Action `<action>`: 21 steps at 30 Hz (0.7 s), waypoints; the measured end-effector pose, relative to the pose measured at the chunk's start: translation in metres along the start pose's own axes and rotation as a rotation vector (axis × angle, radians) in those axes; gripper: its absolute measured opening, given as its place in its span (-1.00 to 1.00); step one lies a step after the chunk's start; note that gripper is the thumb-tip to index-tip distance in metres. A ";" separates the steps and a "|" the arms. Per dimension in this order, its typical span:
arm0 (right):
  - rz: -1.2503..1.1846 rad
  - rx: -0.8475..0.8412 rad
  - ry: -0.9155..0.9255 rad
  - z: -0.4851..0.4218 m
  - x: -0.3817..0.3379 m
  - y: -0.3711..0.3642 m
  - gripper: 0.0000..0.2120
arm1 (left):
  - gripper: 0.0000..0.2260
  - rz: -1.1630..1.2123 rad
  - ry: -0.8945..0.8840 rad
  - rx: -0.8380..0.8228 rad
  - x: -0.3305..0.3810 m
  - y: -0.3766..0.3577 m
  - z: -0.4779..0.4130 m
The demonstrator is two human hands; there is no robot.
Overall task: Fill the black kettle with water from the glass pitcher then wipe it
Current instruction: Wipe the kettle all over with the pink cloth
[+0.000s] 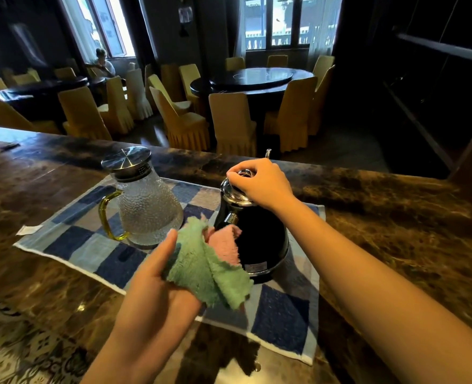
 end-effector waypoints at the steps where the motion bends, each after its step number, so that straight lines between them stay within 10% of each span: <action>1: -0.001 0.000 -0.002 0.000 0.000 0.000 -0.84 | -0.46 -0.047 -0.075 0.011 0.004 -0.006 0.000; 8: -0.007 -0.007 -0.015 0.000 0.001 -0.001 -0.81 | -0.50 -0.905 -0.237 0.056 -0.029 -0.053 -0.009; 15: -0.024 0.005 -0.005 0.000 0.000 0.000 -0.85 | -0.60 -0.488 -0.019 0.036 -0.049 -0.023 -0.029; 21: -0.028 0.011 0.000 0.000 0.000 0.000 -0.86 | -0.63 -0.719 -0.297 0.116 -0.019 -0.037 -0.047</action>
Point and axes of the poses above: each hand's wrist, its own z-axis away from the middle knuckle, its own y-axis out of the back of the hand, x = y × z, the point moved 6 cm from there along -z, towards the middle knuckle, and after that the axes turned 11 degrees about -x, right-handed, at the moved point
